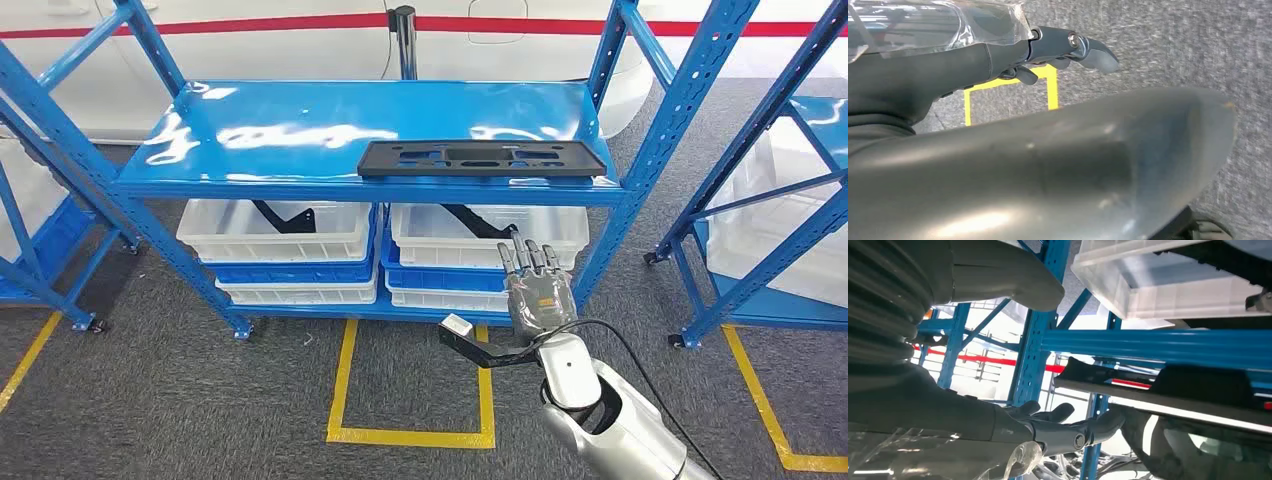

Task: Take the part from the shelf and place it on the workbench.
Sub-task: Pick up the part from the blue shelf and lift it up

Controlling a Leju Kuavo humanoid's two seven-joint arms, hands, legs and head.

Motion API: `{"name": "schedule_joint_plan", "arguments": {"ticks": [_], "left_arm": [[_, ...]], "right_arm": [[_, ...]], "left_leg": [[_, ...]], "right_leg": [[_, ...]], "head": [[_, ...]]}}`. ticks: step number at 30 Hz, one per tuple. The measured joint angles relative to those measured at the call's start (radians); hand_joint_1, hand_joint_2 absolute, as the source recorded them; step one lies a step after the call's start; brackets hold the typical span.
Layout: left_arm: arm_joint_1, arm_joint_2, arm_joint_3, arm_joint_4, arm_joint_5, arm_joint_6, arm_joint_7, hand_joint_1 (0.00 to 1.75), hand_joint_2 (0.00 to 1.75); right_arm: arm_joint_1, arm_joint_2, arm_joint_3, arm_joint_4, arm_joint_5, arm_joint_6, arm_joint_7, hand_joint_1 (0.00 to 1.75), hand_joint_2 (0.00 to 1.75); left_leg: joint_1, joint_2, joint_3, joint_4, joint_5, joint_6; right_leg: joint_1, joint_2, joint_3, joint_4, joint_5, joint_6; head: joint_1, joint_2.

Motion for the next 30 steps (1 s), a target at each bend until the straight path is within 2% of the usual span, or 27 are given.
{"name": "schedule_joint_plan", "arguments": {"ticks": [2, 3, 5, 6, 7, 9, 10, 11, 12, 14, 15, 16, 18, 20, 21, 22, 24, 25, 26, 27, 29, 30], "left_arm": [[0.0, 0.0, 0.0, 0.0, 0.0, 0.0, 0.0, 0.0, 0.0], [0.0, 0.0, 0.0, 0.0, 0.0, 0.0, 0.0, 0.0, 0.0], [0.001, 0.0, 0.001, 0.0, 0.001, 0.001, 0.0, 0.0, 0.0], [0.0, 0.0, 0.001, 0.0, 0.002, 0.002, 0.0, 0.0, 0.0], [-0.001, 0.0, 0.001, 0.0, 0.002, 0.002, 0.0, 0.0, 0.0], [0.0, 0.0, 0.003, 0.0, 0.005, 0.003, 0.0, 0.0, 0.0], [0.001, 0.0, 0.006, 0.0, 0.008, 0.004, 0.0, 0.0, 0.0], [0.002, 0.0, 0.01, 0.0, 0.012, 0.005, 0.0, 0.0, 0.0], [0.003, 0.0, 0.014, 0.0, 0.015, 0.006, 0.0, 0.0, 0.0], [0.002, 0.001, 0.021, 0.0, 0.02, 0.007, 0.0, 0.0, 0.0], [0.002, 0.001, 0.023, 0.0, 0.021, 0.008, 0.0, 0.0, 0.0], [0.002, 0.002, 0.025, 0.0, 0.021, 0.009, 0.0, 0.0, 0.0], [0.002, 0.003, 0.028, 0.0, 0.021, 0.01, 0.0, 0.0, 0.0], [0.002, 0.003, 0.033, 0.0, 0.021, 0.01, -0.001, 0.0, 0.0], [0.0, 0.003, 0.036, 0.0, 0.021, 0.011, -0.001, 0.0, 0.0], [0.0, 0.004, 0.039, 0.0, 0.021, 0.011, -0.001, 0.0, 0.0], [-0.002, 0.004, 0.043, 0.0, 0.021, 0.012, -0.001, 0.0, 0.0], [0.0, 0.003, 0.045, 0.0, 0.021, 0.011, -0.001, 0.0, 0.0], [0.001, 0.003, 0.046, 0.0, 0.021, 0.011, -0.001, 0.0, 0.0], [0.002, 0.002, 0.048, 0.0, 0.021, 0.011, -0.001, 0.0, 0.0], [0.004, 0.002, 0.051, 0.0, 0.024, 0.012, -0.003, 0.0, 0.0], [0.002, 0.002, 0.053, 0.0, 0.027, 0.013, -0.004, 0.0, 0.0]], "right_arm": [[0.0, -0.001, 0.0, -0.001, 0.0, 0.0, 0.0, 0.0, 1.75], [0.0, -0.002, 0.0, -0.002, 0.0, 0.0, 0.0, 0.0, 1.75], [-0.001, -0.003, 0.0, -0.005, 0.0, 0.0, 0.0, 0.0, 1.75], [-0.001, -0.003, 0.0, -0.007, 0.0, 0.0, 0.0, 0.0, 1.75], [-0.001, -0.003, 0.0, -0.009, 0.0, 0.001, 0.0, 0.0, 1.75], [0.001, -0.004, 0.0, -0.012, 0.0, 0.003, 0.001, 0.0, 1.75], [0.003, -0.004, 0.0, -0.012, 0.0, 0.005, 0.002, 0.0, 1.75], [0.006, -0.005, 0.0, -0.013, 0.001, 0.007, 0.002, 0.0, 1.75], [0.006, -0.006, 0.0, -0.014, 0.002, 0.01, 0.003, 0.0, 1.75], [0.005, -0.007, 0.0, -0.021, 0.005, 0.015, 0.005, 0.0, 1.75], [0.003, -0.007, 0.0, -0.025, 0.007, 0.019, 0.006, 0.0, 1.75], [0.001, -0.008, 0.0, -0.028, 0.009, 0.021, 0.007, 0.0, 1.75], [0.002, -0.009, 0.0, -0.033, 0.012, 0.026, 0.009, 0.0, 1.75], [0.003, -0.012, -0.001, -0.04, 0.013, 0.027, 0.01, 0.0, 1.75], [0.001, -0.013, -0.001, -0.043, 0.013, 0.027, 0.01, 0.0, 1.75], [0.0, -0.014, -0.001, -0.046, 0.014, 0.027, 0.01, 0.0, 1.75], [0.0, -0.015, -0.001, -0.049, 0.014, 0.028, 0.01, 0.0, 1.75], [0.002, -0.016, 0.0, -0.049, 0.014, 0.03, 0.01, 0.0, 1.75], [0.004, -0.016, 0.001, -0.05, 0.014, 0.032, 0.009, 0.0, 1.75], [0.005, -0.018, 0.001, -0.05, 0.014, 0.034, 0.009, 0.0, 1.75], [0.002, -0.02, 0.002, -0.051, 0.018, 0.041, 0.006, 0.0, 1.75], [-0.002, -0.022, 0.002, -0.051, 0.02, 0.046, 0.004, 0.0, 1.75]], "left_leg": [[0.0, 0.0, 0.002, -0.003, -0.003, 0.0], [0.001, 0.0, 0.004, -0.004, -0.006, -0.002], [0.005, 0.001, -0.007, 0.027, -0.023, -0.009], [0.008, 0.002, -0.03, 0.074, -0.043, -0.014], [0.01, 0.002, -0.068, 0.143, -0.068, -0.019], [0.013, 0.003, -0.163, 0.29, -0.109, -0.025], [0.013, 0.003, -0.196, 0.328, -0.105, -0.024], [0.013, 0.002, -0.211, 0.325, -0.08, -0.021], [0.011, 0.002, -0.205, 0.279, -0.035, -0.014], [0.001, 0.002, -0.159, 0.13, 0.066, 0.01], [-0.006, 0.002, -0.14, 0.071, 0.095, 0.023], [-0.013, 0.003, -0.128, 0.035, 0.106, 0.035], [-0.019, 0.002, -0.11, 0.005, 0.1, 0.05], [-0.015, -0.002, -0.075, -0.025, 0.102, 0.057], [-0.012, -0.003, -0.06, -0.034, 0.102, 0.06], [-0.011, -0.004, -0.05, -0.039, 0.1, 0.059], [-0.013, -0.005, -0.039, -0.039, 0.088, 0.06], [-0.015, -0.006, -0.032, -0.038, 0.08, 0.059], [-0.017, -0.008, -0.023, -0.038, 0.072, 0.058], [-0.02, -0.01, -0.011, -0.038, 0.063, 0.057], [-0.024, -0.011, 0.013, -0.038, 0.044, 0.052], [-0.026, -0.01, 0.02, -0.037, 0.035, 0.049]], "right_leg": [[0.003, 0.0, -0.001, 0.002, -0.005, -0.009], [0.003, 0.001, -0.001, 0.004, -0.009, -0.017], [0.003, 0.003, 0.003, 0.004, -0.015, -0.029], [0.002, 0.003, 0.007, 0.003, -0.019, -0.035], [0.001, 0.004, 0.011, 0.003, -0.023, -0.039], [0.001, 0.005, 0.022, 0.003, -0.035, -0.043], [0.002, 0.006, 0.03, 0.003, -0.042, -0.043], [0.002, 0.007, 0.041, 0.003, -0.05, -0.042], [0.004, 0.007, 0.054, 0.002, -0.059, -0.04], [0.007, 0.008, 0.081, -0.002, -0.077, -0.036], [0.007, 0.007, 0.092, -0.006, -0.083, -0.031], [0.005, 0.006, 0.102, -0.013, -0.087, -0.024], [0.003, 0.002, 0.115, -0.02, -0.077, -0.008], [0.005, -0.003, 0.119, -0.003, -0.076, -0.001], [0.006, -0.005, 0.106, 0.027, -0.09, 0.0], [0.006, -0.006, 0.078, 0.077, -0.113, -0.001], [0.007, -0.006, -0.006, 0.201, -0.162, 0.003], [0.008, -0.006, -0.04, 0.237, -0.17, 0.006], [0.009, -0.006, -0.058, 0.238, -0.157, 0.008], [0.01, -0.006, -0.056, 0.199, -0.12, 0.007], [0.016, -0.007, -0.017, 0.06, -0.02, -0.005], [0.02, -0.008, 0.0, 0.002, 0.006, -0.011]], "head": [[0.0, 0.0], [0.0, 0.0], [0.0, 0.0], [0.0, 0.0], [0.0, 0.0], [0.0, 0.0], [0.0, 0.0], [0.0, 0.0], [0.0, 0.0], [-0.001, 0.0], [-0.001, 0.0], [-0.001, 0.0], [-0.001, 0.0], [0.0, 0.0], [0.001, 0.0], [0.001, 0.0], [0.001, 0.0], [0.001, 0.0], [0.001, 0.0], [0.001, 0.0], [0.0, 0.0], [0.0, 0.0]]}}
